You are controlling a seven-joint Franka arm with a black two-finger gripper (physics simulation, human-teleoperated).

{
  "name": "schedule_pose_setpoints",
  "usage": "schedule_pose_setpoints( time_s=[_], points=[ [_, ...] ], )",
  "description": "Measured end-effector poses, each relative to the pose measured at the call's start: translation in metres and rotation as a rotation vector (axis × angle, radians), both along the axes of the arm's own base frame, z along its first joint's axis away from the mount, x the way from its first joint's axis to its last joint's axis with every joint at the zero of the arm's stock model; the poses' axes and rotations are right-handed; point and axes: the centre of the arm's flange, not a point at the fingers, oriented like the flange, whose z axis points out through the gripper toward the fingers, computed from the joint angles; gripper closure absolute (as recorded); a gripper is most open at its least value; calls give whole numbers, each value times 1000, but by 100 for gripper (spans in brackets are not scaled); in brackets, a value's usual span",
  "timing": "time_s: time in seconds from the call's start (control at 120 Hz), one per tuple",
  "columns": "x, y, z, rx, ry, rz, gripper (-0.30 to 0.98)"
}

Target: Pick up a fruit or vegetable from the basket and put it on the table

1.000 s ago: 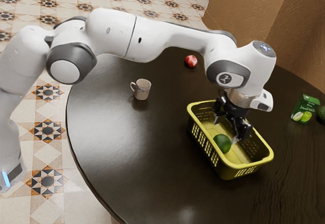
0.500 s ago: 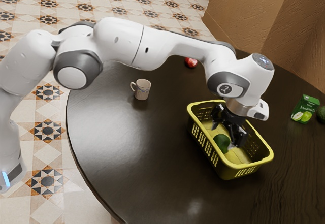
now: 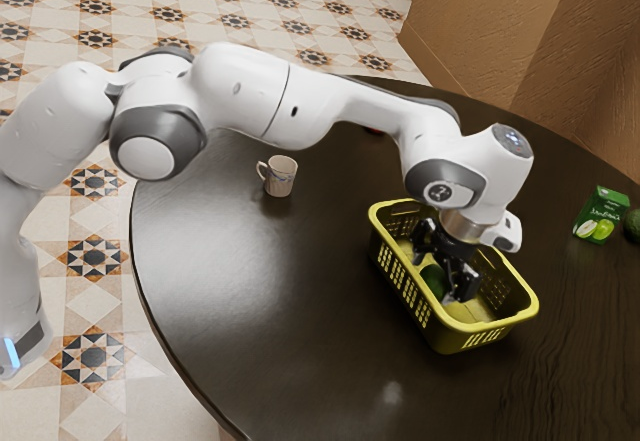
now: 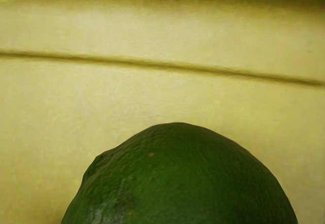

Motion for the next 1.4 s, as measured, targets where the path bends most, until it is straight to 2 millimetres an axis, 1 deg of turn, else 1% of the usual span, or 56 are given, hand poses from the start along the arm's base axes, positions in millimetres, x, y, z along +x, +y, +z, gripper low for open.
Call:
schedule_pose_setpoints(
  time_s=[0.075, 0.15, 0.2, 0.258, 0.35, 0.408, 0.475, 0.675, 0.767, 0.817, 0.85, 0.883, 0.925, 0.967, 1.033, 1.125, 1.175, 1.225, 1.3, 1.333, 1.4],
  points=[
    [0, -1, -1, -4, -1, -1, 2],
    [0, -1, -1, -10, -1, 0, 17],
    [1, 0, -1, -14, 0, 5, 23],
    [1, 1, -1, -17, 2, 8, 26],
    [0, 1, 0, -20, 3, 10, 27],
    [1, 1, 5, -23, -2, 11, 27],
    [2, -1, 24, -30, -26, 9, 28],
    [2, -7, 100, -51, -111, 1, 29],
    [-4, -13, 142, -74, -160, -11, 29],
    [-11, -29, 163, -115, -181, -39, 28],
    [-16, -46, 172, -159, -187, -72, 28],
    [-22, -65, 176, -204, -185, -108, 28],
    [-30, -91, 176, -260, -176, -156, 28],
    [-36, -111, 175, -298, -169, -190, 29],
    [-45, -137, 172, -332, -163, -230, 29],
    [-62, -180, 163, -329, -161, -289, 29],
    [-72, -202, 156, -282, -172, -318, 28],
    [-75, -212, 146, -222, -183, -326, 29],
    [-76, -216, 138, -178, -194, -326, 29],
    [-75, -217, 136, -169, -197, -327, 21],
    [-74, -218, 133, -161, -204, -327, 13]
  ],
)
